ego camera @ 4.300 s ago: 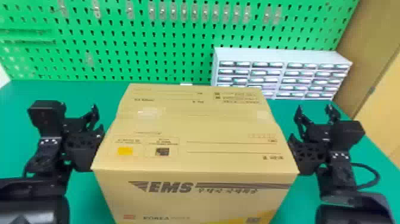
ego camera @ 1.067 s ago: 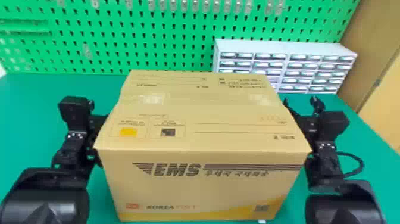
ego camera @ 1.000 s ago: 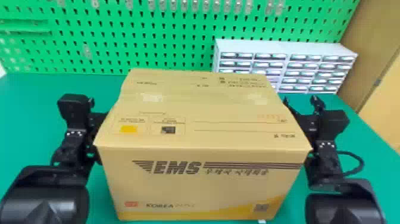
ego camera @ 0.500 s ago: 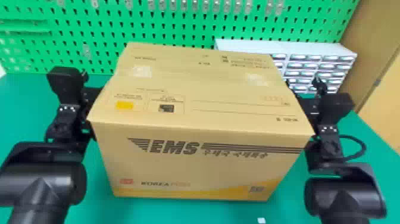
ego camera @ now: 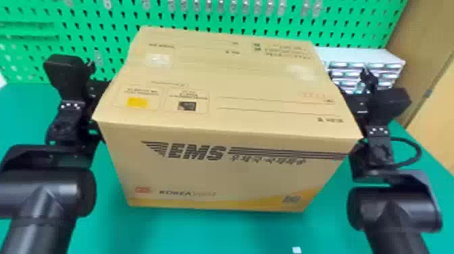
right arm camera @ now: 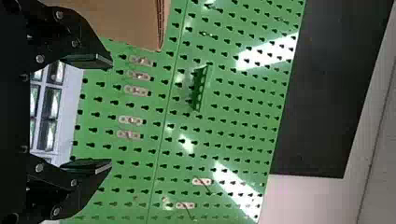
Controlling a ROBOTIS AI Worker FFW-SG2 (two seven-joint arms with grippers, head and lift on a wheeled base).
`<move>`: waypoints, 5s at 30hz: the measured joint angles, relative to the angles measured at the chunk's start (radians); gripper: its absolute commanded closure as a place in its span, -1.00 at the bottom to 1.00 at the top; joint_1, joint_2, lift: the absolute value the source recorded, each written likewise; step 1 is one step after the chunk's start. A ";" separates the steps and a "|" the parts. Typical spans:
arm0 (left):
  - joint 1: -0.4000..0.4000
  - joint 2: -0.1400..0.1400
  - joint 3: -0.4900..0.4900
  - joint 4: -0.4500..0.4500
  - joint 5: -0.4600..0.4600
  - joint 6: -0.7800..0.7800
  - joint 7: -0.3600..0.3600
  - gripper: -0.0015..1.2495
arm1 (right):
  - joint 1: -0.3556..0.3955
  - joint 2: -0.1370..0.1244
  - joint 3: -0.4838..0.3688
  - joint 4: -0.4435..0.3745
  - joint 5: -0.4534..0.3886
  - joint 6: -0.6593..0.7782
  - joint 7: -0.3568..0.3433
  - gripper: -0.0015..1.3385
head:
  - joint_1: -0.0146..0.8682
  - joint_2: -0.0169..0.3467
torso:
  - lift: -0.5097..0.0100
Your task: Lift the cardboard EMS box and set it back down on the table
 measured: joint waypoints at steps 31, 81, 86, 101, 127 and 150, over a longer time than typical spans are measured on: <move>-0.008 -0.001 0.000 -0.007 -0.004 0.001 0.000 -0.26 | -0.006 -0.003 0.002 -0.015 -0.005 -0.002 0.000 -0.25 | 0.57 -0.98 | 0.58; 0.061 0.000 -0.002 0.022 -0.037 0.043 0.001 -0.26 | 0.019 0.015 0.007 0.002 0.016 0.001 0.000 -0.25 | 0.57 -0.98 | 0.58; 0.078 0.000 0.001 0.035 -0.034 0.033 0.001 -0.26 | 0.033 0.017 0.006 0.018 0.020 0.001 0.000 -0.25 | 0.57 -0.98 | 0.58; 0.126 0.000 0.018 0.094 -0.033 0.012 0.001 -0.26 | 0.080 0.024 -0.002 0.068 0.021 0.000 0.000 -0.25 | 0.57 -0.98 | 0.58; 0.136 -0.001 0.056 0.101 -0.030 -0.009 0.001 -0.26 | 0.117 0.045 -0.096 0.057 -0.010 -0.025 0.000 -0.24 | 0.57 -0.98 | 0.58; 0.167 -0.001 0.154 0.060 -0.013 -0.008 0.001 -0.26 | 0.189 0.065 -0.231 -0.004 -0.022 -0.035 0.000 -0.24 | 0.57 -0.98 | 0.58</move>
